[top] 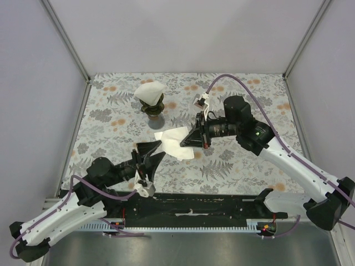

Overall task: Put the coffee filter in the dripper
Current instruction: Pick up the coffee filter from the center of the board.

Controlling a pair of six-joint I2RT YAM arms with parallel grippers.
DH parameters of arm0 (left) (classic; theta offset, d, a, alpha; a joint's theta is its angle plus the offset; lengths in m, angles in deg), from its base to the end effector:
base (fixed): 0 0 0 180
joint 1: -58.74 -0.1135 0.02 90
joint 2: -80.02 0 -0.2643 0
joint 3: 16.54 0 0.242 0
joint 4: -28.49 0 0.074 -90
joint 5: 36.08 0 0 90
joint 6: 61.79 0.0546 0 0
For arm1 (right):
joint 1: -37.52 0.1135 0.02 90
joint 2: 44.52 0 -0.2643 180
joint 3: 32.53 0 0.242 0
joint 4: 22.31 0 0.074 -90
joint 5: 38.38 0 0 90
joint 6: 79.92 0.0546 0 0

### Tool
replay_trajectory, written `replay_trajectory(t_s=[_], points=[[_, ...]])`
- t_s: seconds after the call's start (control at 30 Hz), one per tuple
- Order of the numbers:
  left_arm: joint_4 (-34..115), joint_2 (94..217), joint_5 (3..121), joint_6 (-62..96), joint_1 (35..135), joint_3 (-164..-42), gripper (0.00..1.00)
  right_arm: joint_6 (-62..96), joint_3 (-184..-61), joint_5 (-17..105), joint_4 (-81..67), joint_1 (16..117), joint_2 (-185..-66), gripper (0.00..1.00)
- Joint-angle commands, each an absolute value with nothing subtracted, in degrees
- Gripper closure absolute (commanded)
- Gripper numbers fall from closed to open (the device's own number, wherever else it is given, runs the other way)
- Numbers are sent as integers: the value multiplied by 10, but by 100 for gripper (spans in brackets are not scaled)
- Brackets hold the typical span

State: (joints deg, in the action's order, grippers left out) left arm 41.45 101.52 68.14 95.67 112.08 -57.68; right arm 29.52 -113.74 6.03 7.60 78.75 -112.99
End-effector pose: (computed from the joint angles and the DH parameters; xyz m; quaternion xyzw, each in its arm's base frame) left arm 0.0657 -0.1108 0.3065 0.6192 0.2454 0.0095 0.7458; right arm 0.1745 0.2048 0.3796 -0.3661 0.6850 0.5455 0.3149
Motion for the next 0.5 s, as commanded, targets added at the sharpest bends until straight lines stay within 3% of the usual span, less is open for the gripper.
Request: replay_trajectory(t_s=[0.0,0.3,0.47], points=[[555,1009,756,896,1119,-630,40,255,-1160,72,161,786,-1104,100],[746,1109,784,824,1120,-812,49,228,-1209,64,248,786,-1109,100],[837,1226,726,706,1120,-953,41,215,-1276,15,318,786,-1139,100]])
